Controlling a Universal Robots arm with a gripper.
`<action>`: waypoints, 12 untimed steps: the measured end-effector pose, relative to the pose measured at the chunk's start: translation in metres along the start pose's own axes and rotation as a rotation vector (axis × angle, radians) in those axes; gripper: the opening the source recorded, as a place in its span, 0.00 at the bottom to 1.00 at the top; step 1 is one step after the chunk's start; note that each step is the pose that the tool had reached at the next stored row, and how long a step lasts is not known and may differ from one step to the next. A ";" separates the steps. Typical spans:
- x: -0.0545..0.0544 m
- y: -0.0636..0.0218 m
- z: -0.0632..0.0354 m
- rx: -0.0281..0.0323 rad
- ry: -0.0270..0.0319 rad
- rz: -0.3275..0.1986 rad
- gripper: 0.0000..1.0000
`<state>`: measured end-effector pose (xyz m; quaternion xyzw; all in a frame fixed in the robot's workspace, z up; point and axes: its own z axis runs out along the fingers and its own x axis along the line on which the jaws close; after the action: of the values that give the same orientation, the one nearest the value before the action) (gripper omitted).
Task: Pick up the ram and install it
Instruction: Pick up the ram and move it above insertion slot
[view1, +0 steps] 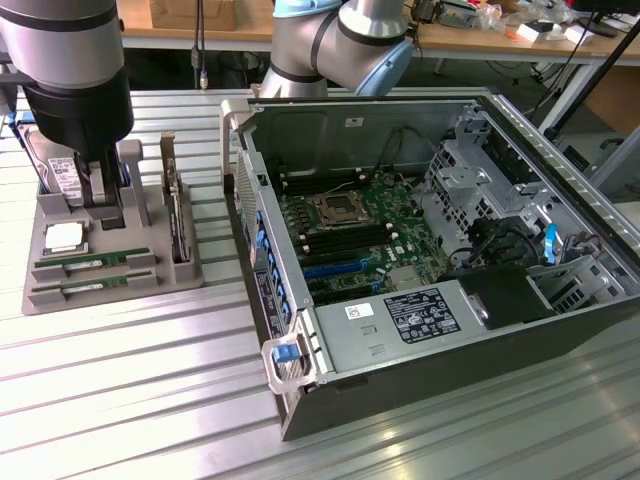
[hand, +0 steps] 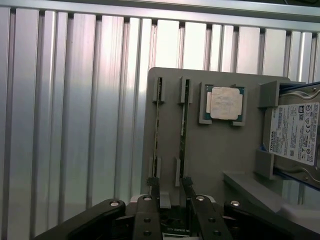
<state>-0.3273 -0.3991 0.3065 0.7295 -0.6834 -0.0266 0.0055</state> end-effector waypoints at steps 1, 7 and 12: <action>0.000 0.0000 0.0006 0.0000 0.0000 0.000 0.30; 0.001 0.0012 0.0044 0.0002 -0.0001 0.000 0.30; 0.003 0.0049 0.0073 0.0001 0.0000 0.000 0.30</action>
<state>-0.3323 -0.4020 0.2993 0.7296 -0.6834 -0.0266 0.0055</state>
